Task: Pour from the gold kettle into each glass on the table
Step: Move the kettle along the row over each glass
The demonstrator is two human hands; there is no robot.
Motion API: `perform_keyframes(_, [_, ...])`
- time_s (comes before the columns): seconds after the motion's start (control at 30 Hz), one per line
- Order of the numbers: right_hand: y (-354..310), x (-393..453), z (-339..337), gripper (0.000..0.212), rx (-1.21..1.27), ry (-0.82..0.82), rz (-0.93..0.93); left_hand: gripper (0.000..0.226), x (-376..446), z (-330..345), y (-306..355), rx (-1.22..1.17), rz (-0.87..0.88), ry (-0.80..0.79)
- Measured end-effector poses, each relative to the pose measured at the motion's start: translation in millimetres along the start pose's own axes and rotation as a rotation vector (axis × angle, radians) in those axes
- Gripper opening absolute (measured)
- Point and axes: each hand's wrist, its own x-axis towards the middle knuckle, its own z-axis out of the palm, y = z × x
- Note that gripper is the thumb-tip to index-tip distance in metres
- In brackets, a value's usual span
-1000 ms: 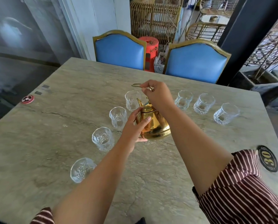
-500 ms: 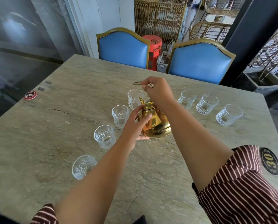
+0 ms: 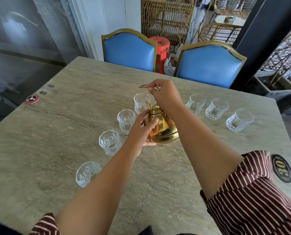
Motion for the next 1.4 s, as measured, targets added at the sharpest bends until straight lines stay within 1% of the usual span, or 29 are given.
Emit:
perform_keyframes(0.83, [-7, 2, 5, 0.014, -0.077, -0.030, 0.003, 0.061, 0, -3, 0, -0.004, -0.029, 0.011])
perform_keyframes(1.13, [-13, 2, 4, 0.013, -0.103, -0.026, 0.018, 0.056, -2, -4, 5, 0.010, -0.036, -0.001])
perform_keyframes(1.27, [-11, 0, 4, 0.013, -0.085, -0.017, 0.027, 0.056, -4, -4, 5, 0.030, -0.032, -0.006])
perform_keyframes(1.4, [-3, -9, 3, 0.014, 0.000, 0.028, 0.023, 0.058, -5, -5, 3, 0.077, 0.001, -0.005])
